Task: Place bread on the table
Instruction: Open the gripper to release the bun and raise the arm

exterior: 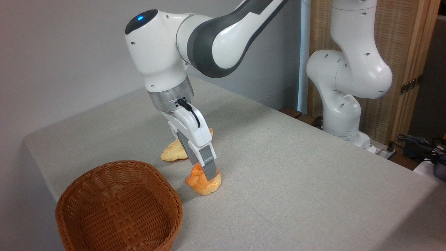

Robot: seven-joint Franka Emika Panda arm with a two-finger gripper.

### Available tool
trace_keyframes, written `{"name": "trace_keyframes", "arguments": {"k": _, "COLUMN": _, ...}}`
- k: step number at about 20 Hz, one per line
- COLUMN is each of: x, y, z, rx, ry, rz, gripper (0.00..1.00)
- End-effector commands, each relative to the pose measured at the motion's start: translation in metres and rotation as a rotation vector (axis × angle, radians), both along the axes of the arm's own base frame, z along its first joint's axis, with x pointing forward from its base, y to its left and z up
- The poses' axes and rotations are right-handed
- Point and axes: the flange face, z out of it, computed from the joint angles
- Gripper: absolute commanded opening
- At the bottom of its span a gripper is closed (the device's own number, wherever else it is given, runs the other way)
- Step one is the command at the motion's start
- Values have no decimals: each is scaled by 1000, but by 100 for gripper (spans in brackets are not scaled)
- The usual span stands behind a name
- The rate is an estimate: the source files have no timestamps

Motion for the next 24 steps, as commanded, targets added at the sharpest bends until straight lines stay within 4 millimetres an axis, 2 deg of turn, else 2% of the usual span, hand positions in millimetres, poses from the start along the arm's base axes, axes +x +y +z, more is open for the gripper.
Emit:
{"name": "trace_keyframes", "arguments": {"k": 1, "x": 4, "y": -1, "z": 29, "rx": -2, "ry": -55, "rz": -3, "gripper": 100}}
{"name": "trace_keyframes", "arguments": {"k": 4, "x": 13, "y": -4, "z": 81, "rx": -32, "ry": -103, "rz": 25, "gripper": 100}}
{"name": "trace_keyframes", "arguments": {"k": 7, "x": 14, "y": -8, "z": 133, "rx": -98, "ry": -123, "rz": 46, "gripper": 100}}
{"name": "trace_keyframes", "arguments": {"k": 8, "x": 15, "y": -8, "z": 147, "rx": -104, "ry": -130, "rz": 48, "gripper": 100}}
{"name": "trace_keyframes", "arguments": {"k": 12, "x": 18, "y": -3, "z": 178, "rx": -107, "ry": -166, "rz": 86, "gripper": 100}}
{"name": "trace_keyframes", "arguments": {"k": 14, "x": 20, "y": 15, "z": 188, "rx": -107, "ry": -153, "rz": 121, "gripper": 100}}
{"name": "trace_keyframes", "arguments": {"k": 16, "x": 23, "y": 18, "z": 194, "rx": -100, "ry": -111, "rz": 114, "gripper": 100}}
{"name": "trace_keyframes", "arguments": {"k": 19, "x": 27, "y": 35, "z": 195, "rx": -102, "ry": -113, "rz": 138, "gripper": 100}}
{"name": "trace_keyframes", "arguments": {"k": 24, "x": 29, "y": 37, "z": 188, "rx": -97, "ry": -128, "rz": 127, "gripper": 100}}
